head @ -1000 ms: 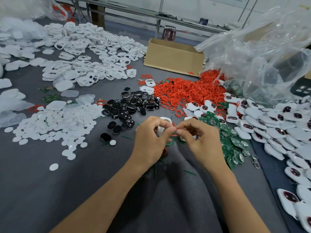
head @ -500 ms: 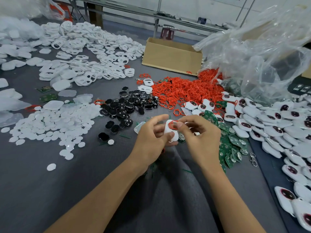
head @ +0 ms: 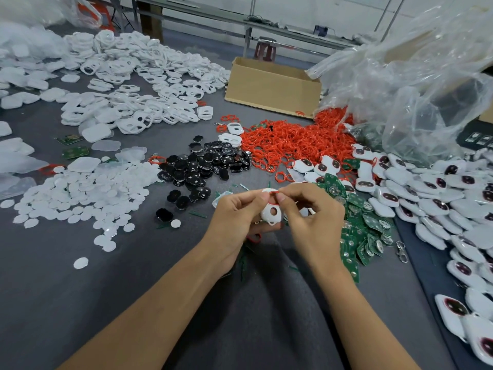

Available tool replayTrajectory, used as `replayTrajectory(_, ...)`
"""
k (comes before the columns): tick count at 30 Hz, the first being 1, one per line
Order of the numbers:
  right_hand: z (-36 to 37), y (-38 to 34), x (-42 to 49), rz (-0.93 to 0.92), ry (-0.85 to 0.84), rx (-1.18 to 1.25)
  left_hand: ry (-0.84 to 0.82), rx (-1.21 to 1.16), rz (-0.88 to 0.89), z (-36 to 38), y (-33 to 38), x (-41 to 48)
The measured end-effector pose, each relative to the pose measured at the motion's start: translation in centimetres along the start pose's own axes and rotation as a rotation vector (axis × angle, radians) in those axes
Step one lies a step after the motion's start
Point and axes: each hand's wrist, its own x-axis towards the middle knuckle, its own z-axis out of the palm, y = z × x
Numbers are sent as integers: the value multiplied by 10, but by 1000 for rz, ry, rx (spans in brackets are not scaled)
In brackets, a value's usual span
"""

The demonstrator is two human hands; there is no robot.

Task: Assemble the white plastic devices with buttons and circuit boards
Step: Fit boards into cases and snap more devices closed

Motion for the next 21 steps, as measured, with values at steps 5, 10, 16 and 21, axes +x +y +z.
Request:
replayTrajectory(5, 3, -2, -3, -91, 10, -12, -38, -102, -31, -1, 2, 0)
replayTrajectory(10, 0, -2, -4, -149, -18, -47, -53, -127, -16, -2, 2, 0)
replayTrajectory(16, 0, -2, -6, -180, -40, -57, -37, -129, -31, -4, 2, 0)
replayTrajectory(21, 3, -1, -8, -201, -7, -53, -42, -138, -32, -5, 3, 0)
